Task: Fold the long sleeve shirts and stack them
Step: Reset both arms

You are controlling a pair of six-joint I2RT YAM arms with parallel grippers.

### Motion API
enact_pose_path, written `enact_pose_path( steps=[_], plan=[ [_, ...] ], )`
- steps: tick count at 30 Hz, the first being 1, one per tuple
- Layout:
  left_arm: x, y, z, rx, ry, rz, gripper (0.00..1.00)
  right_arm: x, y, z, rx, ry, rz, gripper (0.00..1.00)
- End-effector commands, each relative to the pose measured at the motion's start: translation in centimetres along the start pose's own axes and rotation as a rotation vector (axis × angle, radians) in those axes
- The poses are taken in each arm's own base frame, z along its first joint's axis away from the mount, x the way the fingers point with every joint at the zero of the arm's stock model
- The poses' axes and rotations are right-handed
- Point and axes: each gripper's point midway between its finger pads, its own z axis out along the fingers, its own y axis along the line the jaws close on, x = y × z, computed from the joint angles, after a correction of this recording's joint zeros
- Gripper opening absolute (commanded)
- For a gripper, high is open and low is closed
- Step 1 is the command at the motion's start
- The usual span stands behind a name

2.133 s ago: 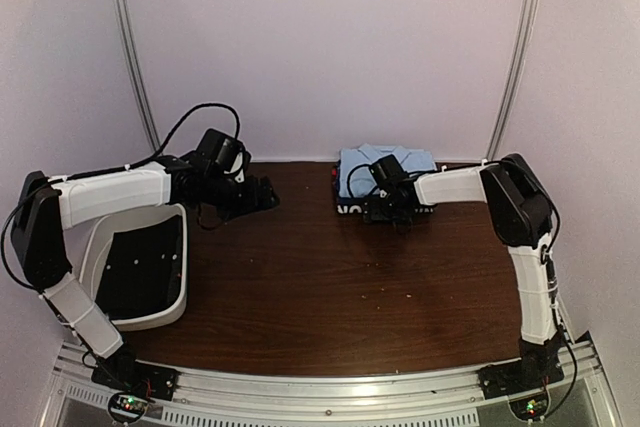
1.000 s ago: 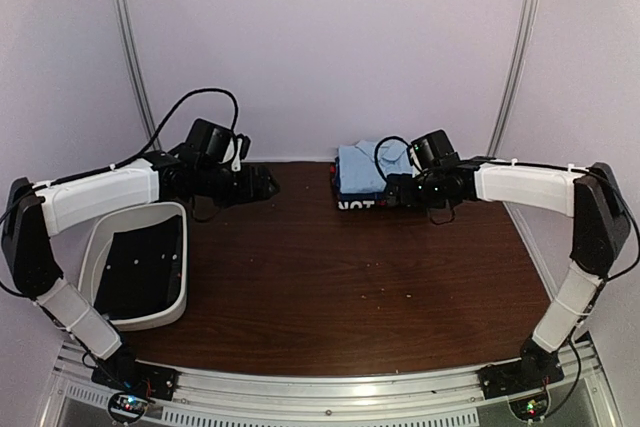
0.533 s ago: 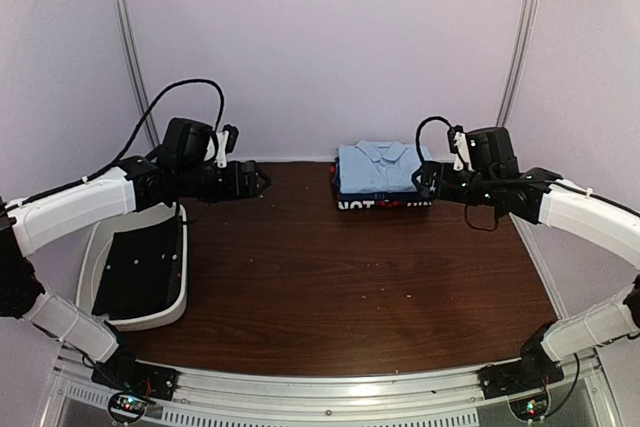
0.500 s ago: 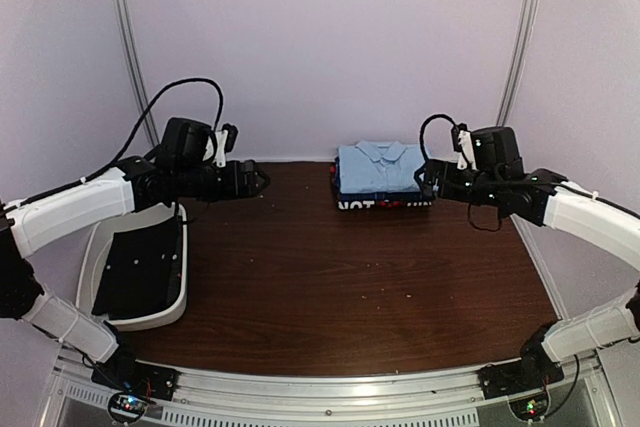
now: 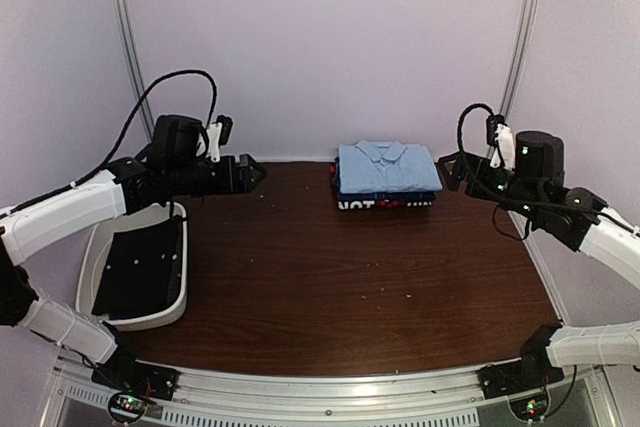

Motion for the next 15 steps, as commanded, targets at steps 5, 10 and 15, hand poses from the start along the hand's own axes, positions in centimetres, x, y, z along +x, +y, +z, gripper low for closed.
enact_pose_path(
  steps=[5, 10, 15],
  plan=[
    [-2.2, -0.4, -1.6, 0.012, -0.1, 0.021, 0.87, -0.9, 1.1, 0.2, -0.053, -0.04, 0.003, 1.0],
    [-2.5, 0.2, -2.1, -0.02, -0.133, 0.019, 0.88, -0.8, 1.5, 1.1, -0.052, -0.017, -0.009, 1.0],
    [-2.6, 0.3, -1.9, -0.028, -0.128, 0.029, 0.88, -0.9, 1.4, 1.1, -0.053, -0.028, -0.001, 1.0]
  ],
)
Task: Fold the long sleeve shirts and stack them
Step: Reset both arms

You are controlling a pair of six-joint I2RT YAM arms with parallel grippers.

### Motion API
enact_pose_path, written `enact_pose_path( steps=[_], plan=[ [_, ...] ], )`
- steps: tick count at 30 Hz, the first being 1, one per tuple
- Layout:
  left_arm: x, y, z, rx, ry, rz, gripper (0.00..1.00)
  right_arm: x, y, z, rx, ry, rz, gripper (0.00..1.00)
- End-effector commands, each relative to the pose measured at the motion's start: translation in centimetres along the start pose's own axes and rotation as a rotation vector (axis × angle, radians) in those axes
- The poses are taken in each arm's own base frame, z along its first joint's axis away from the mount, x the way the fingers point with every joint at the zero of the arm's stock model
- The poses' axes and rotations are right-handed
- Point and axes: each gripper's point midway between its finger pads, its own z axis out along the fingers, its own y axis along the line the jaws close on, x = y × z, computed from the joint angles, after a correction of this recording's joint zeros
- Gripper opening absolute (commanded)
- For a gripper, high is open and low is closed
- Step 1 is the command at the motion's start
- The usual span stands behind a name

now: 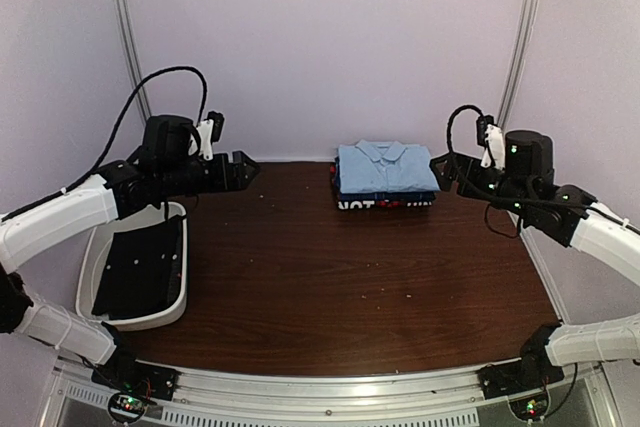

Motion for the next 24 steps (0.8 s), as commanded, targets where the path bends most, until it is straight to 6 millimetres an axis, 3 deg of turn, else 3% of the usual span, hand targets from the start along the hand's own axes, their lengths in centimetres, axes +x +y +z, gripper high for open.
enact_pose_path(
  steps=[1, 24],
  plan=[
    [-1.5, 0.0, -0.3, -0.005, -0.059, 0.021, 0.88, -1.5, 0.9, -0.6, -0.033, -0.052, 0.004, 1.0],
    [-1.4, -0.6, 0.9, 0.024, -0.044, 0.017, 0.88, -1.2, 0.1, -0.9, -0.003, -0.054, -0.005, 1.0]
  ],
)
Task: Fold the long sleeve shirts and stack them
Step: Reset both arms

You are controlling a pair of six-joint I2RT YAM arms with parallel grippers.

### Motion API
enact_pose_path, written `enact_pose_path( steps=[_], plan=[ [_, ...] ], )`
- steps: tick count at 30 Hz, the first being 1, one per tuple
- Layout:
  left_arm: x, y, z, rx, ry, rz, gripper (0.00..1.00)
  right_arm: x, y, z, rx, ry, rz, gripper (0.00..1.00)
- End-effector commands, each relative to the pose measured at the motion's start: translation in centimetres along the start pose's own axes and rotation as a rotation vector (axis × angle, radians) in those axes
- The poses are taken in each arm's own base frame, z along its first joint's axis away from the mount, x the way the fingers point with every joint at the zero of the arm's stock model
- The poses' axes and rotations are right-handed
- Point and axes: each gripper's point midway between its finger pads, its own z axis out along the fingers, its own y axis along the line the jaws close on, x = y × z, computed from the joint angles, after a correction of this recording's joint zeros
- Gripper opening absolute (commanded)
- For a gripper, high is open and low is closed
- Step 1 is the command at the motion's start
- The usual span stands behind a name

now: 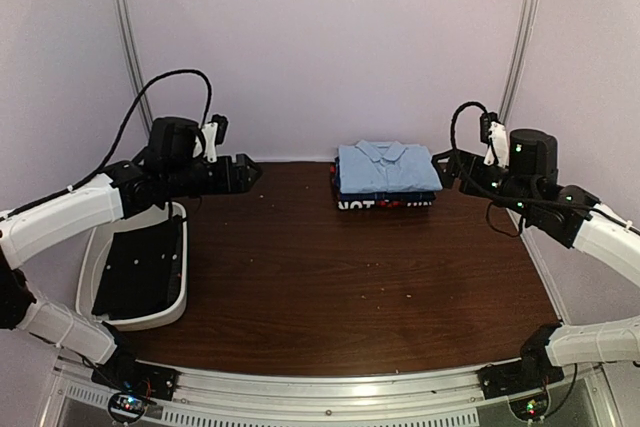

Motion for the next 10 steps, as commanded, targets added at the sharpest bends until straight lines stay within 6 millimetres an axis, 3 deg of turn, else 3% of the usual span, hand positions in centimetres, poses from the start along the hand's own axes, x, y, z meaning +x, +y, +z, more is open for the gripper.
enact_pose_path(
  steps=[1, 10],
  plan=[
    [-1.96, -0.9, -0.03, 0.037, -0.063, 0.012, 0.88, -0.33, -0.16, -0.43, 0.01, -0.022, -0.009, 1.0],
    [-1.92, -0.89, 0.28, 0.035, -0.06, 0.012, 0.88, -0.19, -0.3, -0.54, 0.01, -0.028, -0.004, 1.0]
  ],
)
